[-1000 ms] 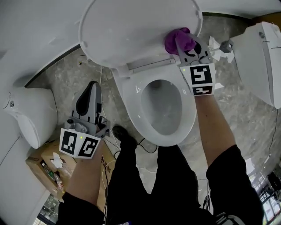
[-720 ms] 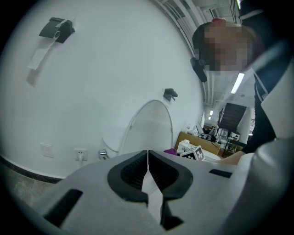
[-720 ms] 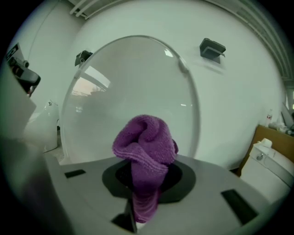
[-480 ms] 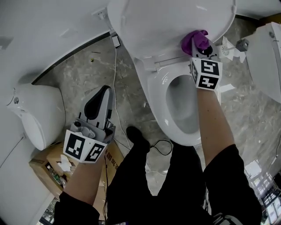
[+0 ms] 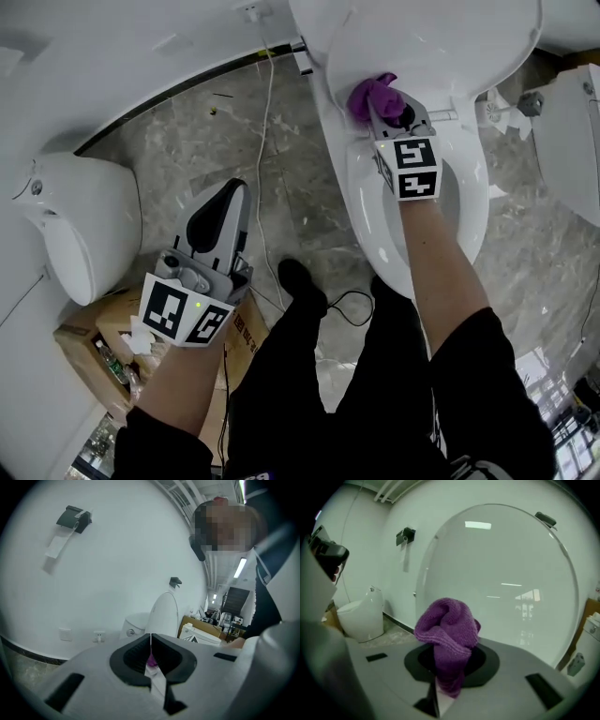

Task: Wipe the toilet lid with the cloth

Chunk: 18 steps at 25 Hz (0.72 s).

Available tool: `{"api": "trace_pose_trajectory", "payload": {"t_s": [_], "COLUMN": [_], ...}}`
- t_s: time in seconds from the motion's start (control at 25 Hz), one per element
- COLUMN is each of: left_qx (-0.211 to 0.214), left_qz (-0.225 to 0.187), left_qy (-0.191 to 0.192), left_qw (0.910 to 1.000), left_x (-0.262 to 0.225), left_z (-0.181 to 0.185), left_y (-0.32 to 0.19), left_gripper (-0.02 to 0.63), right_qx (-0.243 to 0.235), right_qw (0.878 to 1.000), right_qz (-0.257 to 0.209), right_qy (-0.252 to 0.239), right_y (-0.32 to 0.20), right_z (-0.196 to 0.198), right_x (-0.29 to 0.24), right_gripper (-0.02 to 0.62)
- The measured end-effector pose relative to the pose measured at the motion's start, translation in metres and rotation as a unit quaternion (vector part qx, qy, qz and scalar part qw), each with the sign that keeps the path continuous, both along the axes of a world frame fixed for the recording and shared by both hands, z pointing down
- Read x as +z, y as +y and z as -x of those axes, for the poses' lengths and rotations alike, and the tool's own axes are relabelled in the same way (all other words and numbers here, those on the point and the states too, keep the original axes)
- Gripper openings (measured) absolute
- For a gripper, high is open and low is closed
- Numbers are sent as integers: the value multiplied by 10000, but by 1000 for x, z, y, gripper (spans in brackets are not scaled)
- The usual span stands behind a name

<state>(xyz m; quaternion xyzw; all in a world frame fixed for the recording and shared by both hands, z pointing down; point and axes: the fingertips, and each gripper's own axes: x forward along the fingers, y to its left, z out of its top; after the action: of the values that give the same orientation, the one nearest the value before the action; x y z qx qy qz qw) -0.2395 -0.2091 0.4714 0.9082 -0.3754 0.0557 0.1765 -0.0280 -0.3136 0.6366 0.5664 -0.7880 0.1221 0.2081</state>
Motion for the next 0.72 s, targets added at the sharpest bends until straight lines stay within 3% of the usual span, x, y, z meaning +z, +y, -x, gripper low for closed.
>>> {"api": "trace_pose_trajectory", "payload": {"t_s": [0.24,0.44,0.56,0.72], "left_qx": [-19,-19,-33,295], "left_qz": [30,128,252,234], "left_qy": [170,227,233,304], "left_qw": [9998,9997,9994,9988], "left_x": [-51,-104,-135,-177], "left_z": [6,10,11,-1], "left_y": [32,76,108,140], "left_gripper": [25,25,25,25], "right_qx": [-472,-441,-654,-817], "right_qw": [9986,9985,9975,9964], "right_qz": [68,167,237,237], "right_qy": [-226,-287,-148,-14], "right_y": [52,112,155,198], "right_z": [56,61,65,64], "right_x": [-72,-150,-199,-267], "right_gripper": [60,60,60,60]}}
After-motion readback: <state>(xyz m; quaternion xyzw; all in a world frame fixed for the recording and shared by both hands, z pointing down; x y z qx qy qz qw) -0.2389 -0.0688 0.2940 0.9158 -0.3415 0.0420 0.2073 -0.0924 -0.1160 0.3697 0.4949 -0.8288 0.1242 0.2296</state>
